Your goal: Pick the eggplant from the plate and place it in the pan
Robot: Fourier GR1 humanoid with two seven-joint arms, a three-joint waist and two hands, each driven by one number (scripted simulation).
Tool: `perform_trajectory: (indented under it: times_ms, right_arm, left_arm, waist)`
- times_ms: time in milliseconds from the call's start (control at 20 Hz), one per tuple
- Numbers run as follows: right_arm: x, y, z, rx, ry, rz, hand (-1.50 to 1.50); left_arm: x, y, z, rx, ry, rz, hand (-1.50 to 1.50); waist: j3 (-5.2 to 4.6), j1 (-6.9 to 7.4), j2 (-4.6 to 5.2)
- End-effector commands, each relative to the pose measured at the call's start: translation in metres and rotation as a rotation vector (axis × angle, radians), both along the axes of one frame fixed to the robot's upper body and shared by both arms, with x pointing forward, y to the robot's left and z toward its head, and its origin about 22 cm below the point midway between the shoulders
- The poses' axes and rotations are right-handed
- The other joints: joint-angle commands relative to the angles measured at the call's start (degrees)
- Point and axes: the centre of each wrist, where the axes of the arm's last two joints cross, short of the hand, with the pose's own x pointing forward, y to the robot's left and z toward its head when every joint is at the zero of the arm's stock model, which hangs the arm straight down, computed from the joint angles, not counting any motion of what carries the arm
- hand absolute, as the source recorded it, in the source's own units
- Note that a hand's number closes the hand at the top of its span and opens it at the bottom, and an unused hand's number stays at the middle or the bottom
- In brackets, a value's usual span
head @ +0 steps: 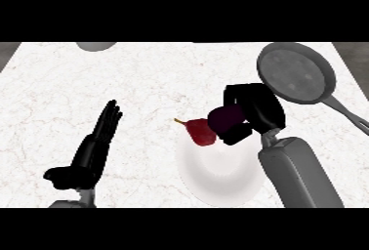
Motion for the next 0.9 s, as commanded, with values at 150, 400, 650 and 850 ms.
perform_trajectory:
  times_ms: [150,400,650,850]
  right_arm:
    - [-0.024,0.000,0.049,0.194,-0.234,-0.180,1.50]
    - [-0.020,-0.024,0.052,0.313,-0.225,-0.300,1.50]
    - [0.006,-0.054,0.057,0.411,-0.220,-0.377,1.50]
    - [0.033,-0.107,0.024,0.372,-0.268,-0.455,1.50]
  left_arm:
    - [0.017,-0.004,0.005,-0.013,-0.011,-0.026,0.00]
    - [-0.002,-0.020,-0.001,-0.013,-0.012,-0.029,0.00]
    - [-0.001,-0.024,-0.009,-0.011,-0.005,-0.024,0.00]
    - [-0.006,-0.011,-0.008,-0.016,-0.025,-0.030,0.00]
  waist:
    - [0.05,0.68,0.53]
    - [0.07,1.33,0.61]
    - [0.07,1.50,0.68]
    - [0.09,1.98,0.83]
